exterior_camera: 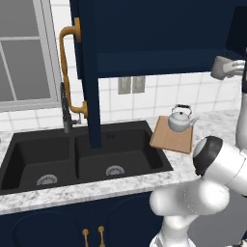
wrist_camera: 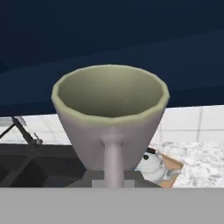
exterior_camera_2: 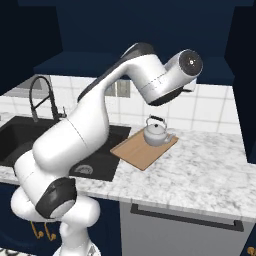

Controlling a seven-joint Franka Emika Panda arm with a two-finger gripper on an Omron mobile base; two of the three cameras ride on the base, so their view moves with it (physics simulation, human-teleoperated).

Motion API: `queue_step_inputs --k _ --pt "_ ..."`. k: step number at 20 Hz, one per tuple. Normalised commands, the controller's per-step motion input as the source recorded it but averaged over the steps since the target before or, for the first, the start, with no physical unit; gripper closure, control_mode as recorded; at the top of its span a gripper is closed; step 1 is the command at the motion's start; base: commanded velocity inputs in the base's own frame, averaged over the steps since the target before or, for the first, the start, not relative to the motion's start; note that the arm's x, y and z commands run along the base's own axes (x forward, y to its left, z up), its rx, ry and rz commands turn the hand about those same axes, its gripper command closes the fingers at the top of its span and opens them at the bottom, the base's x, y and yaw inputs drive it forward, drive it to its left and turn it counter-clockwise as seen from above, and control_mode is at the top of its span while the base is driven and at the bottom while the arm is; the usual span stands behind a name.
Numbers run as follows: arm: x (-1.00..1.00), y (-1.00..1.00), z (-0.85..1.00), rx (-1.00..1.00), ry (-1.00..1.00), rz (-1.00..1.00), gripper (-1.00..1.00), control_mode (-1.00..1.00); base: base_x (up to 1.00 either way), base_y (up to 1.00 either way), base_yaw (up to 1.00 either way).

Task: Pick the kettle from the counter and place it on the tray. Then pick the mug from the cabinet and place it on the tray. Then close the cabinet doors.

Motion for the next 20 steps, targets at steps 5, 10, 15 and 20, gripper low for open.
queue_step_inputs --k 5,10,15,20 --pt "-0.63 0.27 -0.57 -0.20 0.00 0.17 1.00 -1.00 0.00 0.00 0.00" --pt "-0.15 0.26 -0.81 -0.17 0.09 0.09 1.00 -1.00 0.00 0.00 0.00" --pt "0.14 0.01 -0.90 -0.03 0.19 0.17 1.00 -1.00 0.00 0.00 0.00" --pt "0.52 0.20 -0.85 0.01 0.19 0.21 1.00 -1.00 0.00 0.00 0.00"
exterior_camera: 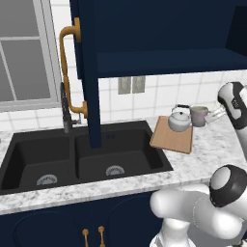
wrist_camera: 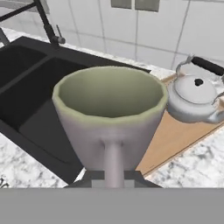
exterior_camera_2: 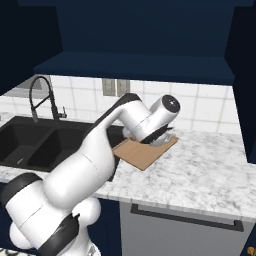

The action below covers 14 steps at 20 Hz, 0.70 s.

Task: Pick the kettle from the counter and place it on the tray. Then pick the mug from the cabinet and place it on the tray. Then close the cabinet doors.

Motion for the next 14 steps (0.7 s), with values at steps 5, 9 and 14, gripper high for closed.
queue_step_inputs --k 5,9,14 --pt "0.69 0.19 -0.64 0.06 0.02 0.21 1.00 -1.00 0.00 0.00 0.00" --pt "0.52 0.12 -0.83 0.00 -0.02 0.18 1.00 -1.00 0.00 0.00 0.00" --pt "0.37 0.01 -0.56 0.00 0.00 0.13 1.00 -1.00 0.00 0.00 0.00"
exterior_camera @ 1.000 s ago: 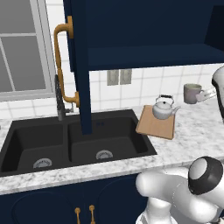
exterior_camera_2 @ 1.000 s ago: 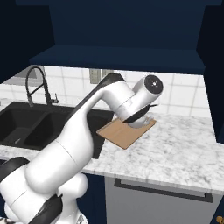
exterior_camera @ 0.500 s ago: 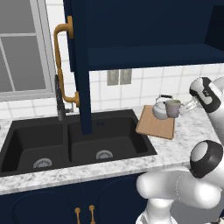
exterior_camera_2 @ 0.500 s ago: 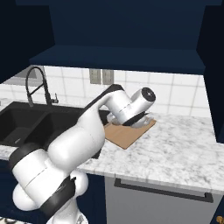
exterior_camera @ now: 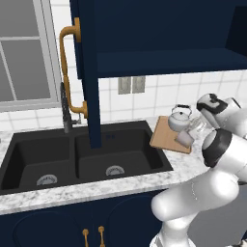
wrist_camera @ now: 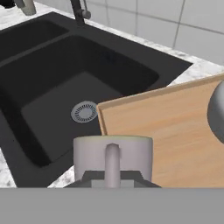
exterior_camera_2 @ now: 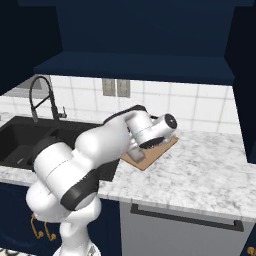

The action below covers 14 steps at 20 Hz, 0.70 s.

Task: Pick the kettle from the counter and place it on the tray. Then pick the mug from the cabinet and place it on the tray. Then close the cabinet doors.

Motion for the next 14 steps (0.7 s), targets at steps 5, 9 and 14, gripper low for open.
queue_step_inputs --k 5,9,14 --pt "0.21 0.00 -0.20 0.08 -0.07 0.01 1.00 -1.00 0.00 0.00 0.00" --pt "0.12 0.00 -0.01 0.29 -0.07 0.03 1.00 -1.00 0.00 0.00 0.00" --pt "0.08 0.03 0.00 0.31 -0.15 0.01 1.00 -1.00 0.00 0.00 0.00"
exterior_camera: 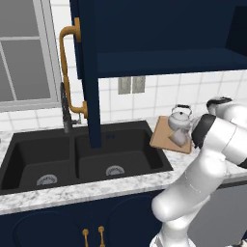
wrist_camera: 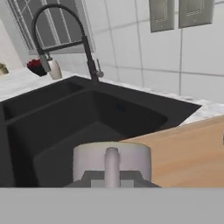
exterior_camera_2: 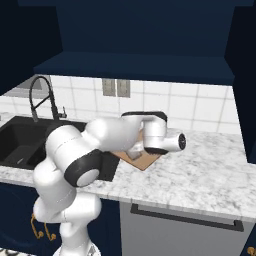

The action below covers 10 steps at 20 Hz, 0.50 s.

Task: Pick the kettle from the counter and place it on the tray. Then pick the mug from the cabinet and place it on the tray. Then close the cabinet doors.

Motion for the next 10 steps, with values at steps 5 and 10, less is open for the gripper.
queue_step_inputs --k 5,10 --pt "0.31 0.02 -0.01 0.25 -0.11 0.00 1.00 -1.00 0.00 0.00 0.00" --pt "0.48 0.03 -0.17 0.20 -0.05 0.00 1.00 -1.00 0.00 0.00 0.00"
